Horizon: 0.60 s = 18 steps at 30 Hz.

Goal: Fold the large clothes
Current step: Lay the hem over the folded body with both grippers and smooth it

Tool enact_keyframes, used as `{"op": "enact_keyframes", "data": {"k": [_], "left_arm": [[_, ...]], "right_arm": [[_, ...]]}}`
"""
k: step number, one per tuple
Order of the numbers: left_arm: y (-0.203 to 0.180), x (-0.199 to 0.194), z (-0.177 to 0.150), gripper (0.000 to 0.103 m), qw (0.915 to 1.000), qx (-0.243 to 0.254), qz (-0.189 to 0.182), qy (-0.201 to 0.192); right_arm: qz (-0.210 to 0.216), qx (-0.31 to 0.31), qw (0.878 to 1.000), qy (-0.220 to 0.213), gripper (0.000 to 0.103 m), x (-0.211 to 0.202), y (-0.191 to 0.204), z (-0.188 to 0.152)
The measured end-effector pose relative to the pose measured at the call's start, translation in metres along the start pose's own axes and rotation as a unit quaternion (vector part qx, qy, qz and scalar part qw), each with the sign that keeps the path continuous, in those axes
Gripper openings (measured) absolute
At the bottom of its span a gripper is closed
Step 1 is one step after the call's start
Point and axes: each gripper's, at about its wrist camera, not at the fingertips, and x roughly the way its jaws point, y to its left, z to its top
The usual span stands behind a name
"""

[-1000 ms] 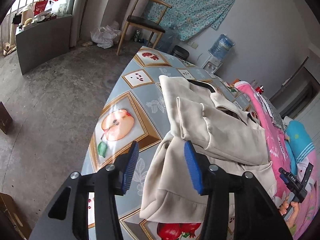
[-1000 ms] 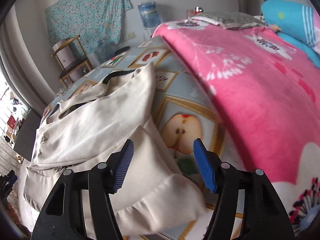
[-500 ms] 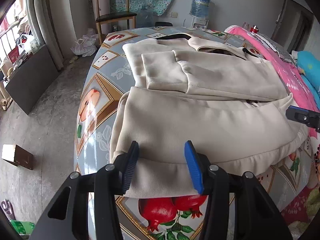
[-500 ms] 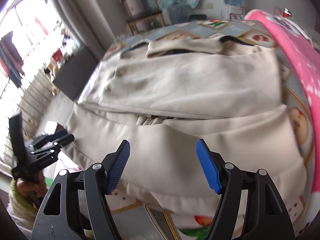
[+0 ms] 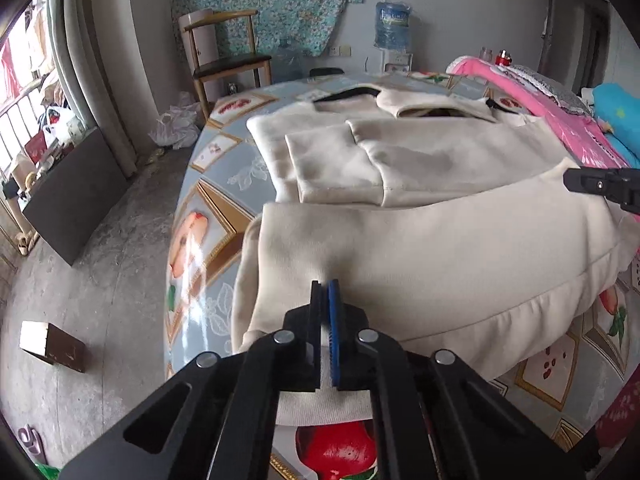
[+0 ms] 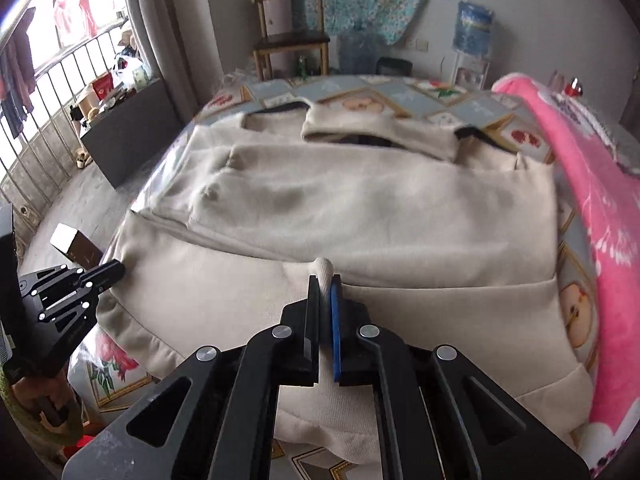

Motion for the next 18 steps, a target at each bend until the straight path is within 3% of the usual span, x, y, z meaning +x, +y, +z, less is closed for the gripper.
{"op": "enact_keyframes", "data": {"k": [3,10,14,18], "left_arm": [[0.003,-0.019,0.003,0.003,0.9988,0.010,0.027,-0.039],[0.007,0.019,-0.007,0.003,0.9997,0.009,0.021,0.008],[0.009,0.018,-0.008,0.009,0.9998,-0.002,0.013,0.016],[0.018,-0.002,0.002,0.010,0.9995,-0.024,0.017,-0.010]], "right_arm": [[-0.020,-0.030,0.999,-0.038,0.005,-0.010,0.010,0.006],[-0.022,-0.020,0.999,0.019,0.005,0.063,0.001,-0.012],[-0.005,0.009,1.000,0.020,0.005,0.061,-0.007,-0.016],[-0.006,0.029,1.000,0.008,0.005,0.052,-0.011,-0.015]]}}
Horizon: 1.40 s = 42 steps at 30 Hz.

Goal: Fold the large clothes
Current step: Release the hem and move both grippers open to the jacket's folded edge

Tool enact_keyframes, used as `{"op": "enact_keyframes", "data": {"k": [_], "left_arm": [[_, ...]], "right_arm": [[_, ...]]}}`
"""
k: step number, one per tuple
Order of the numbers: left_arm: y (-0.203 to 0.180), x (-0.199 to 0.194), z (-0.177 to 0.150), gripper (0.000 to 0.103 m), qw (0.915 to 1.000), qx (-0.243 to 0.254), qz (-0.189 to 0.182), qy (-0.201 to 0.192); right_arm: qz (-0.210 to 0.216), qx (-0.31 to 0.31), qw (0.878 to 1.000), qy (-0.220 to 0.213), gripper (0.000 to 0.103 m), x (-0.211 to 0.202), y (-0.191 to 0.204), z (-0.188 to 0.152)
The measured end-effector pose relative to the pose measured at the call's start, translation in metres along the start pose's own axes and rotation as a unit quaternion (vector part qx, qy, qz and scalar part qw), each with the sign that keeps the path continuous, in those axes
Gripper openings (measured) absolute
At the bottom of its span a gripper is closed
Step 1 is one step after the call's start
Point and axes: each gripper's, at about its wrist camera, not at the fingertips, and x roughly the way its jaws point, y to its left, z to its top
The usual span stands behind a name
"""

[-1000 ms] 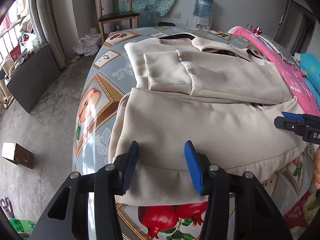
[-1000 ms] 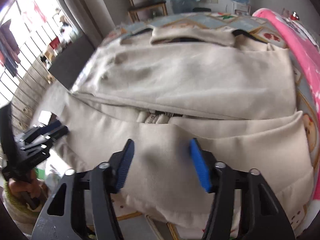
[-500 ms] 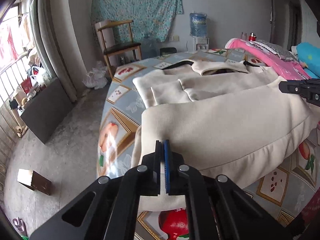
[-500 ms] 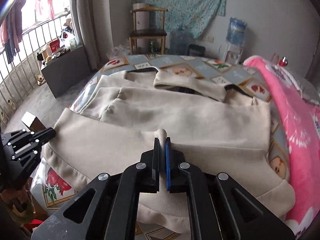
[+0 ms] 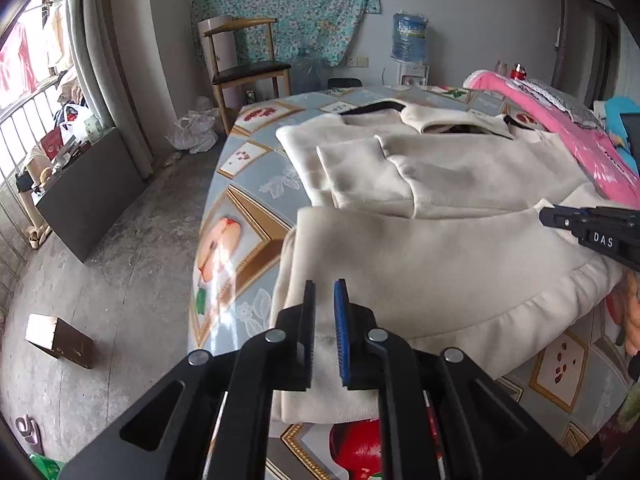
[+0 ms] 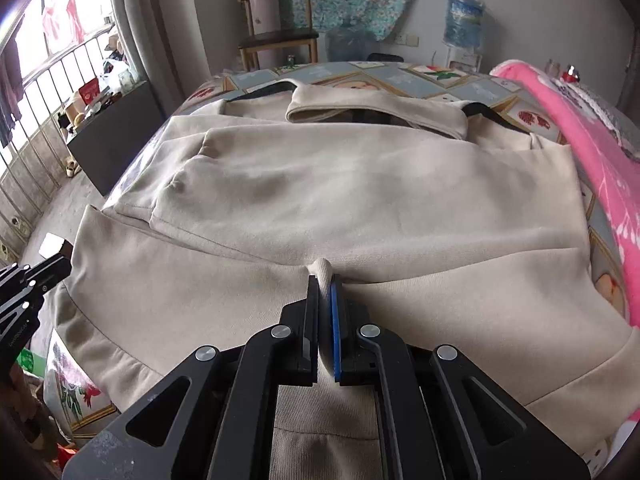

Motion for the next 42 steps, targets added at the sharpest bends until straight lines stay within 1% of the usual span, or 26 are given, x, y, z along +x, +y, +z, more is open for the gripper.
{"op": "enact_keyframes", "data": {"k": [2,4,6,8,9,10,12,13,14,15,18,21,22,24,25,26,27,28,31,33,34,36,38,39,41,42], "left_arm": [[0.000,-0.011,0.008,0.010,0.9996,-0.009,-0.019,-0.019],[-0.009,-0.015,0.017,0.010,0.9983,-0.005,-0.052,-0.026],[-0.026,-0.010,0.024,0.010,0.9956,0.004,-0.093,-0.016],[-0.048,0.001,0.028,0.010,0.9901,0.017,-0.139,0.005],[-0.059,0.008,0.027,0.010,0.9877,0.028,-0.153,0.015],[-0.069,0.015,0.025,0.010,0.9867,0.040,-0.155,0.026],[-0.083,0.034,0.018,0.011,0.9878,0.054,-0.134,0.058],[-0.086,0.042,0.015,0.010,0.9874,0.050,-0.131,0.074],[-0.084,0.043,0.012,0.010,0.9882,0.040,-0.132,0.068],[-0.083,0.043,0.012,0.010,0.9883,0.035,-0.132,0.068],[-0.082,0.041,0.010,0.010,0.9887,0.034,-0.129,0.068],[-0.085,0.040,0.009,0.010,0.9899,0.040,-0.120,0.064],[-0.085,0.040,0.008,0.010,0.9903,0.044,-0.116,0.063],[-0.088,0.039,0.008,0.010,0.9910,0.052,-0.107,0.061],[-0.089,0.040,0.008,0.010,0.9911,0.054,-0.106,0.060],[-0.089,0.042,0.009,0.010,0.9911,0.054,-0.105,0.061],[-0.089,0.042,0.009,0.010,0.9911,0.053,-0.106,0.061],[-0.089,0.043,0.010,0.010,0.9910,0.053,-0.106,0.061],[-0.089,0.044,0.010,0.010,0.9913,0.054,-0.104,0.060],[-0.088,0.044,0.011,0.011,0.9918,0.057,-0.099,0.058],[-0.088,0.044,0.011,0.011,0.9919,0.058,-0.098,0.057],[-0.087,0.045,0.011,0.011,0.9922,0.057,-0.096,0.056],[-0.086,0.046,0.011,0.011,0.9923,0.055,-0.096,0.055],[-0.085,0.046,0.012,0.011,0.9924,0.054,-0.096,0.055],[-0.085,0.046,0.012,0.011,0.9925,0.056,-0.094,0.055],[-0.085,0.046,0.012,0.011,0.9925,0.055,-0.095,0.054]], "right_arm": [[-0.003,0.000,1.000,-0.011,0.005,-0.007,0.001,0.002],[-0.006,-0.001,1.000,-0.003,0.005,0.001,0.001,0.001],[0.001,0.012,1.000,0.001,0.006,0.010,-0.002,-0.003],[0.004,0.017,1.000,0.004,0.008,0.009,-0.004,-0.002],[0.007,0.023,1.000,0.007,0.010,0.008,-0.006,-0.001],[0.011,0.028,0.999,0.012,0.012,0.007,-0.009,-0.001],[0.024,0.047,0.998,0.017,0.022,-0.001,-0.020,-0.001],[0.027,0.063,0.998,0.009,0.025,-0.012,-0.031,-0.002],[0.022,0.073,0.997,-0.003,0.029,-0.023,-0.039,-0.002],[0.007,0.081,0.996,-0.019,0.037,-0.037,-0.053,-0.003],[-0.056,0.099,0.992,-0.046,0.051,-0.068,-0.096,-0.010],[-0.118,0.102,0.988,-0.018,0.055,-0.067,-0.135,-0.019],[-0.135,0.100,0.986,-0.003,0.055,-0.062,-0.144,-0.021],[-0.146,0.091,0.985,0.024,0.054,-0.050,-0.157,-0.028],[-0.146,0.090,0.985,0.031,0.050,-0.044,-0.161,-0.033],[-0.136,0.093,0.986,0.034,0.033,-0.039,-0.165,-0.036],[-0.126,0.098,0.987,0.031,0.022,-0.038,-0.168,-0.037],[-0.135,0.100,0.986,0.020,0.009,-0.041,-0.167,-0.037],[-0.151,0.111,0.981,-0.041,0.008,-0.066,-0.167,-0.030],[-0.158,0.128,0.977,-0.062,0.007,-0.078,-0.172,-0.026],[-0.155,0.140,0.976,-0.060,0.007,-0.076,-0.178,-0.025],[-0.159,0.165,0.973,-0.040,0.000,-0.060,-0.192,-0.028],[-0.171,0.176,0.970,-0.003,0.000,-0.038,-0.205,-0.036],[-0.160,0.195,0.968,0.002,0.000,-0.034,-0.212,-0.041],[-0.152,0.212,0.965,-0.007,0.002,-0.046,-0.213,-0.041],[-0.148,0.212,0.966,-0.018,0.006,-0.056,-0.210,-0.040]]}}
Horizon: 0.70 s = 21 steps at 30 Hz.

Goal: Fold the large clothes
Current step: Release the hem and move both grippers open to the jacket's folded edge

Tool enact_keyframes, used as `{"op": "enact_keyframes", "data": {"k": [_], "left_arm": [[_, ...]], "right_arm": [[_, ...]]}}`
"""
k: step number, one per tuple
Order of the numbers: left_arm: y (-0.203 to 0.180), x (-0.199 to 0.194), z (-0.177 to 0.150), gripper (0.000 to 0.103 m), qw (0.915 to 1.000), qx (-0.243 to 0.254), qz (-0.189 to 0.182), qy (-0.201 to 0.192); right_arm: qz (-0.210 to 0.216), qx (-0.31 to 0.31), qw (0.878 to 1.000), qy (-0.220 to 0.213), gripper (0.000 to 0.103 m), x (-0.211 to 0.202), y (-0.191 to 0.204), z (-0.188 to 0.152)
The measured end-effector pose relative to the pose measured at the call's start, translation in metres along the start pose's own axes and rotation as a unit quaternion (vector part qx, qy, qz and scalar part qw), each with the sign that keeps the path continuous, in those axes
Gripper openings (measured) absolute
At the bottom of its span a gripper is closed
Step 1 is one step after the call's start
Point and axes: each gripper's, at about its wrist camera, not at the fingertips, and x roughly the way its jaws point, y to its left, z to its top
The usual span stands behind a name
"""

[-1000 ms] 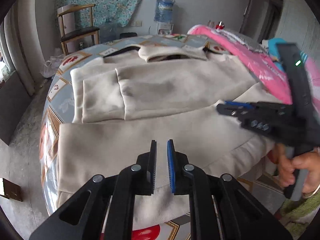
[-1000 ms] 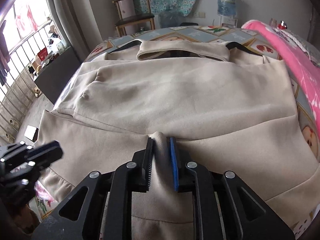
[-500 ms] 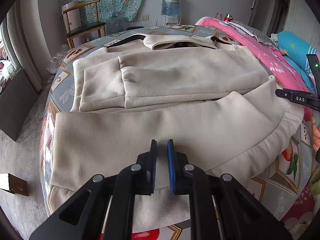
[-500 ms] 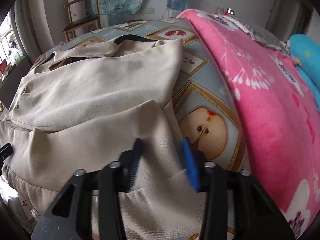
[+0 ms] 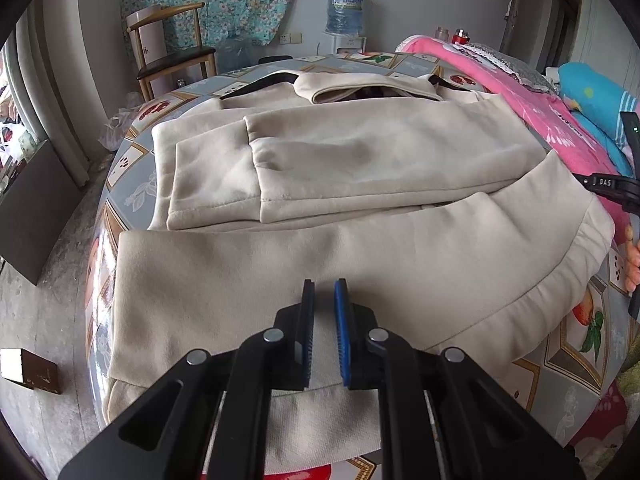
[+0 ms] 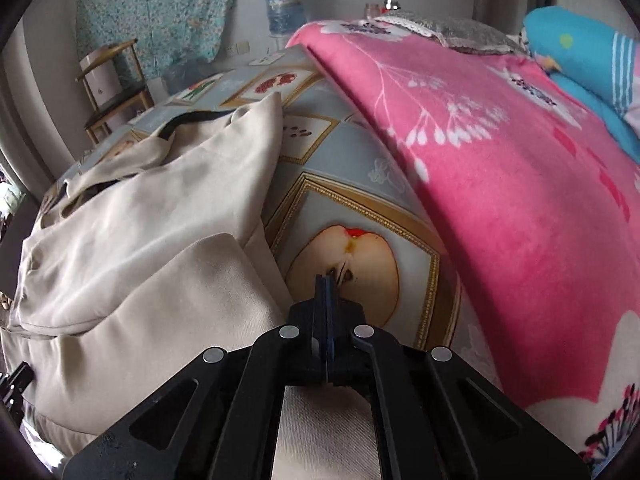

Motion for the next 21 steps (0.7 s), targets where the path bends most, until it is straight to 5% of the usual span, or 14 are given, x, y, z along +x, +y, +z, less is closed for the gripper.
{"op": "enact_keyframes", "data": {"k": [2,4,10,15,18,21], "left_arm": [[0.000,0.000,-0.001,0.011,1.0000,0.000,0.000,-0.002],[0.000,0.000,0.000,0.011,1.0000,0.002,0.001,-0.003],[0.002,0.000,0.000,0.010,1.0000,-0.001,-0.001,-0.007],[0.008,-0.003,0.000,0.010,0.9998,-0.011,-0.005,-0.015],[0.015,-0.019,-0.002,0.010,0.9985,-0.021,-0.033,-0.038],[0.005,-0.041,-0.004,0.010,0.9947,0.002,-0.082,-0.061]], "right_arm": [[0.038,-0.002,0.999,-0.015,0.010,-0.025,0.005,0.001],[0.081,-0.017,0.996,-0.022,0.028,-0.047,0.019,-0.002],[0.236,-0.170,0.956,0.036,0.029,-0.066,0.124,-0.056],[0.223,-0.237,0.940,0.103,0.013,-0.023,0.184,-0.087],[0.219,-0.218,0.946,0.101,0.002,-0.016,0.186,-0.075],[0.219,-0.199,0.950,0.102,0.002,-0.010,0.188,-0.069]]}}
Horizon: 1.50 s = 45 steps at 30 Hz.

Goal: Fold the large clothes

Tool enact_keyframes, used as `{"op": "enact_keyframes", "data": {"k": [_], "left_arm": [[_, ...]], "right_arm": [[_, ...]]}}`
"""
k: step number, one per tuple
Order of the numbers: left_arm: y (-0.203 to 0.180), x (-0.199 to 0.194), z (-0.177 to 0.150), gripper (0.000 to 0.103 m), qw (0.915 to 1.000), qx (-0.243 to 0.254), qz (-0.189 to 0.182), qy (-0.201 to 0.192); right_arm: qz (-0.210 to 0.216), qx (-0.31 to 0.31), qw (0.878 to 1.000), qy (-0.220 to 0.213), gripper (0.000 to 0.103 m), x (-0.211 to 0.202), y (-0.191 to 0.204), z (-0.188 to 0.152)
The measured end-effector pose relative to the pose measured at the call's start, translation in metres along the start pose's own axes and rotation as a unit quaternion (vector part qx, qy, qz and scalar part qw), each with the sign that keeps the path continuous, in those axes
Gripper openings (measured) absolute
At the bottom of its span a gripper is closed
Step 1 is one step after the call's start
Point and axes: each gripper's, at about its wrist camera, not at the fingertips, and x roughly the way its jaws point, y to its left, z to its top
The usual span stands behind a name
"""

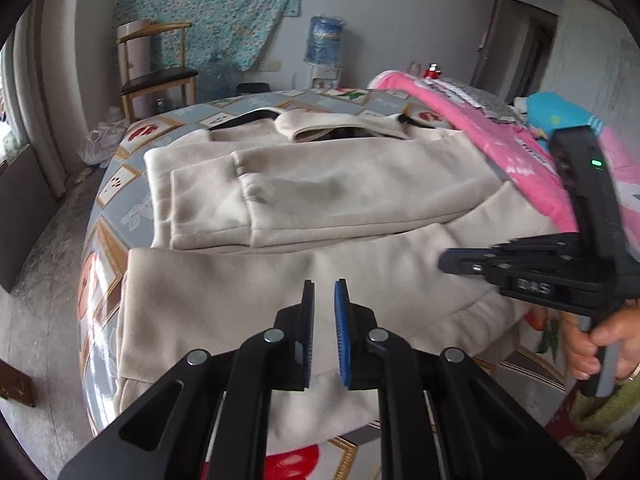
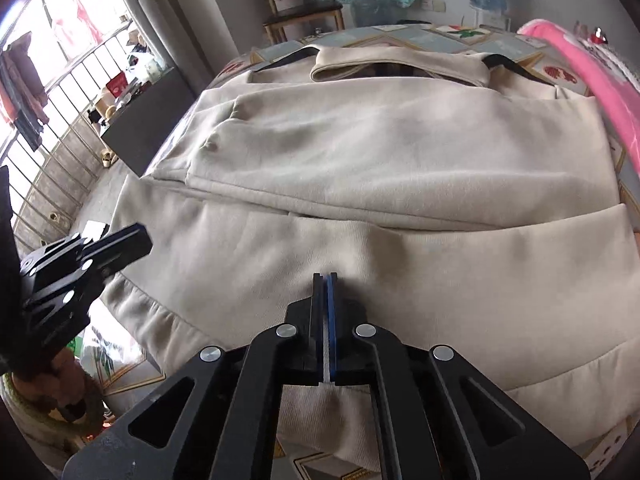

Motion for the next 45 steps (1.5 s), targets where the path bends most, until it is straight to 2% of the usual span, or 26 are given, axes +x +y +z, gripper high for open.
{"op": "enact_keyframes", "data": {"k": [4,6,9,12,15,17,20,22,24,28,31,34,37,40,42,45], "left_arm": [[-0.028,-0.006,-0.003,0.010,0.9964,0.017,-0.083,0.001],[-0.041,0.007,-0.006,0.010,0.9947,0.024,-0.097,0.023],[-0.049,0.037,-0.013,0.010,0.9949,0.029,-0.067,0.069],[-0.044,0.038,-0.013,0.010,0.9952,0.013,-0.077,0.059],[-0.042,0.037,-0.014,0.010,0.9950,0.012,-0.079,0.061],[-0.044,0.037,-0.014,0.010,0.9952,0.016,-0.075,0.061],[-0.042,0.037,-0.012,0.010,0.9949,0.017,-0.076,0.064],[-0.040,0.037,-0.012,0.010,0.9946,0.013,-0.078,0.066],[-0.040,0.037,-0.011,0.010,0.9947,0.012,-0.077,0.067],[-0.042,0.037,-0.011,0.010,0.9950,0.012,-0.072,0.068],[-0.043,0.036,-0.011,0.010,0.9951,0.013,-0.068,0.071],[-0.044,0.036,-0.011,0.010,0.9952,0.016,-0.063,0.073],[-0.045,0.036,-0.010,0.010,0.9953,0.016,-0.060,0.074],[-0.046,0.036,-0.010,0.010,0.9953,0.016,-0.059,0.075],[-0.046,0.036,-0.010,0.010,0.9953,0.018,-0.058,0.075],[-0.046,0.036,-0.010,0.010,0.9954,0.019,-0.057,0.075]], "right_arm": [[0.004,0.033,0.999,-0.009,0.002,0.007,-0.005,0.010],[0.004,0.044,0.999,-0.013,0.002,0.008,-0.006,0.013],[0.010,0.061,0.998,-0.014,0.002,0.009,-0.009,0.014],[0.012,0.075,0.997,-0.009,0.004,0.007,-0.011,0.014],[0.016,0.069,0.997,-0.026,0.016,-0.014,-0.005,0.010],[0.017,0.053,0.998,-0.042,0.020,-0.032,0.002,0.006],[-0.002,0.041,0.998,-0.052,0.028,-0.053,0.005,-0.006],[-0.031,0.053,0.997,-0.046,0.029,-0.058,-0.002,-0.017],[-0.058,0.063,0.996,-0.038,0.031,-0.056,-0.011,-0.026],[-0.069,0.085,0.994,-0.018,0.030,-0.038,-0.031,-0.043],[-0.068,0.085,0.994,-0.021,0.030,-0.038,-0.033,-0.044],[-0.079,0.085,0.992,-0.040,0.041,-0.057,-0.033,-0.039],[-0.108,0.088,0.989,-0.056,0.045,-0.076,-0.043,-0.040],[-0.140,0.103,0.984,-0.040,0.045,-0.073,-0.062,-0.046],[-0.146,0.120,0.982,-0.020,0.045,-0.062,-0.075,-0.052],[-0.125,0.127,0.983,-0.031,0.045,-0.058,-0.086,-0.055]]}}
